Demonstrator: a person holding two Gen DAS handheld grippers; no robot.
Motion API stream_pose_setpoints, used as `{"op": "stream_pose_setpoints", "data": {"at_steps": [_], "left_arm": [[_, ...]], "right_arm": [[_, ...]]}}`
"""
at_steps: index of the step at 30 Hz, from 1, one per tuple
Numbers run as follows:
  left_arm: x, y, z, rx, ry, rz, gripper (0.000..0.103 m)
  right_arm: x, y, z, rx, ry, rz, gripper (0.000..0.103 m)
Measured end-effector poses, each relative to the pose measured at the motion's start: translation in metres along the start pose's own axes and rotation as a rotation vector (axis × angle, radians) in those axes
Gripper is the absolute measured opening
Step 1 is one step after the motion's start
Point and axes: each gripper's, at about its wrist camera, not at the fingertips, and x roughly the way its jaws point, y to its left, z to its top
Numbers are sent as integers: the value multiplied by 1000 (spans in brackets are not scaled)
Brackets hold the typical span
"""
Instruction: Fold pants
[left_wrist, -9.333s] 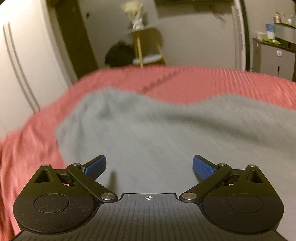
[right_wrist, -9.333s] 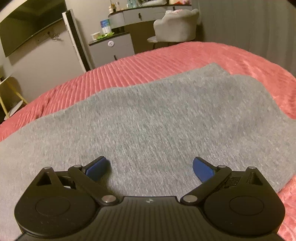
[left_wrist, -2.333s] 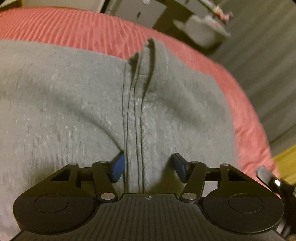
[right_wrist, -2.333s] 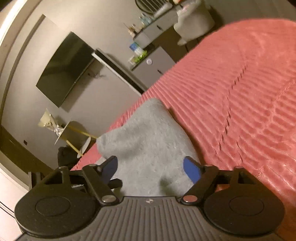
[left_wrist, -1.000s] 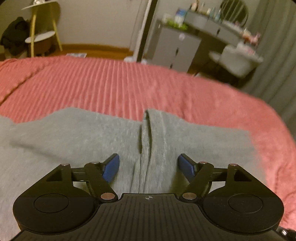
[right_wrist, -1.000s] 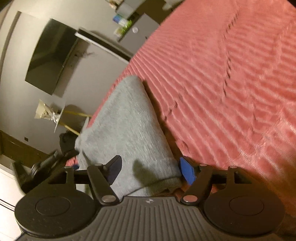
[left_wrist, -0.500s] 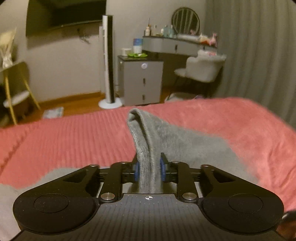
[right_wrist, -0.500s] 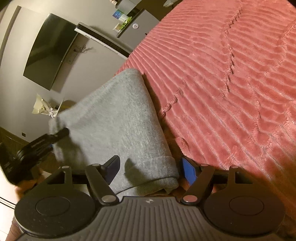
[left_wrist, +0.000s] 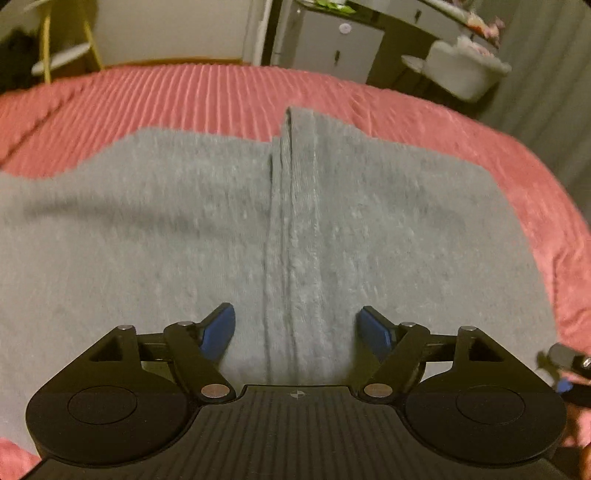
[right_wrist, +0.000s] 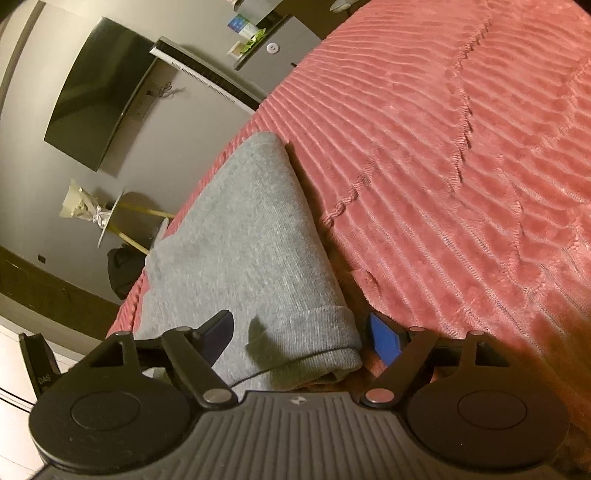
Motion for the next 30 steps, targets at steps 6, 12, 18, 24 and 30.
{"op": "stream_pose_setpoints", "data": {"at_steps": [6,12,18,24,30], "left_arm": [[4,-1,2,-33,19,8,80],[12,-9,8,-21,13,57,79],[11,-14,8,-7,13,54,66],[8,-7,10,-47,12,6,50],[14,17,9,-141,24,-66,47]], "right_arm": [[0,-1,1,12,-1,2,80],[-1,-1,1,-10,4,-11,80],[0,0,2,-28,13,-21,81],[-2,0,1,-23,13,-21,81],[-3,1,1,-17,14,-19,82]]}}
